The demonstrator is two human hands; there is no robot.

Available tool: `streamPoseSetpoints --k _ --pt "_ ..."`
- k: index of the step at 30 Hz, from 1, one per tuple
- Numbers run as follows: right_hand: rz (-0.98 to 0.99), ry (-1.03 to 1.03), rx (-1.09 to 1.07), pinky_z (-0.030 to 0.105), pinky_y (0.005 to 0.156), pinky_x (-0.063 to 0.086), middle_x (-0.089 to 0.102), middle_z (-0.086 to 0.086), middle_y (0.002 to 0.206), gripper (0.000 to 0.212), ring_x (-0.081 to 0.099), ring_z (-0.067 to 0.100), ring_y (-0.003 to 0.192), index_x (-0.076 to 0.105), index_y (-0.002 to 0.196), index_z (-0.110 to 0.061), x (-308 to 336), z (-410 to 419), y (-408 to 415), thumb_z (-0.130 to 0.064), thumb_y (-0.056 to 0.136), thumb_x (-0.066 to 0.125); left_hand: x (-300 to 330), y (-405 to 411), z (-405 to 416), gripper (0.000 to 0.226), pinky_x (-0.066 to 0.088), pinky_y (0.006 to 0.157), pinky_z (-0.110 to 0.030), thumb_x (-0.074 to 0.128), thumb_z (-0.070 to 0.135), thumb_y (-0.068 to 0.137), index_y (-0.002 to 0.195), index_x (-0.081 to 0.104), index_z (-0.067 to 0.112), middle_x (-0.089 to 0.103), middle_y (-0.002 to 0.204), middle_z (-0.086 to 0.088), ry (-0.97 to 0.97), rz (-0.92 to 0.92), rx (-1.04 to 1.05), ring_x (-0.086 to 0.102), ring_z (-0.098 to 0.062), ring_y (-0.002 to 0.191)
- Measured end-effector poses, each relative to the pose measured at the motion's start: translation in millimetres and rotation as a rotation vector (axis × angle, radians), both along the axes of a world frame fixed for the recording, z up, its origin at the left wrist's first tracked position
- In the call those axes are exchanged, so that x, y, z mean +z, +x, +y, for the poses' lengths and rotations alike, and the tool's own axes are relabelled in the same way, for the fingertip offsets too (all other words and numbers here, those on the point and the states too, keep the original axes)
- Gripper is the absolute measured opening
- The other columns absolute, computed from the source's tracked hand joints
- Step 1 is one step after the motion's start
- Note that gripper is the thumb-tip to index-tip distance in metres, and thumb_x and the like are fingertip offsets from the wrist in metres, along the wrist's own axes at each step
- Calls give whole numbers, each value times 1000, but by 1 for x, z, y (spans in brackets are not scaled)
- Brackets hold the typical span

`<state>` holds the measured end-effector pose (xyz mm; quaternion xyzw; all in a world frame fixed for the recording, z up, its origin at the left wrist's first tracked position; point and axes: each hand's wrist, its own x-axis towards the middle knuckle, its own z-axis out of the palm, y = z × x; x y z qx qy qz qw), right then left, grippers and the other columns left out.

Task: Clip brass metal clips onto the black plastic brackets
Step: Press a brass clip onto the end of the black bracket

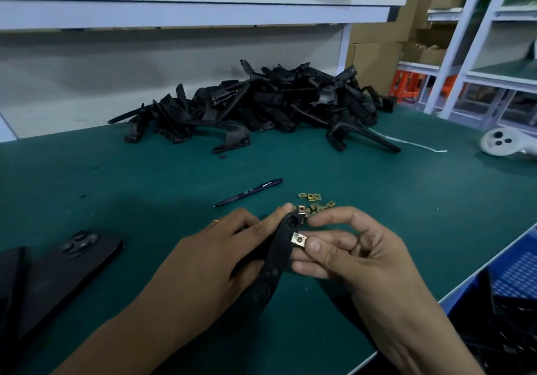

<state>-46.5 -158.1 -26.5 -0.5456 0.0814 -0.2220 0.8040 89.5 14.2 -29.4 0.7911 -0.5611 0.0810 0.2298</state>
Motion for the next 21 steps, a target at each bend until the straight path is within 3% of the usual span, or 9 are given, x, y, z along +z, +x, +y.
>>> streamPoseSetpoints --k 9,14,21 --pt "-40 -29 -76 35 67 63 71 21 74 14 75 32 70 73 84 -7 -2 5 2 -8 72 80 2 -6 -1 68 57 61 -33 37 47 93 160 22 51 52 111 20 26 -23 64 56 -7 83" --pt "-13 9 -65 36 66 62 71 27 78 18 75 33 69 72 87 -9 -1 4 1 -7 70 80 5 -9 -3 67 56 71 -37 28 51 93 159 17 55 51 117 20 91 -16 0 57 -8 93" --pt "35 41 36 34 60 61 70 30 77 28 72 32 64 65 95 0 -2 -1 -2 -5 73 80 6 -7 -1 61 57 70 -35 35 41 99 159 27 49 52 121 20 90 -18 -56 54 -4 94"
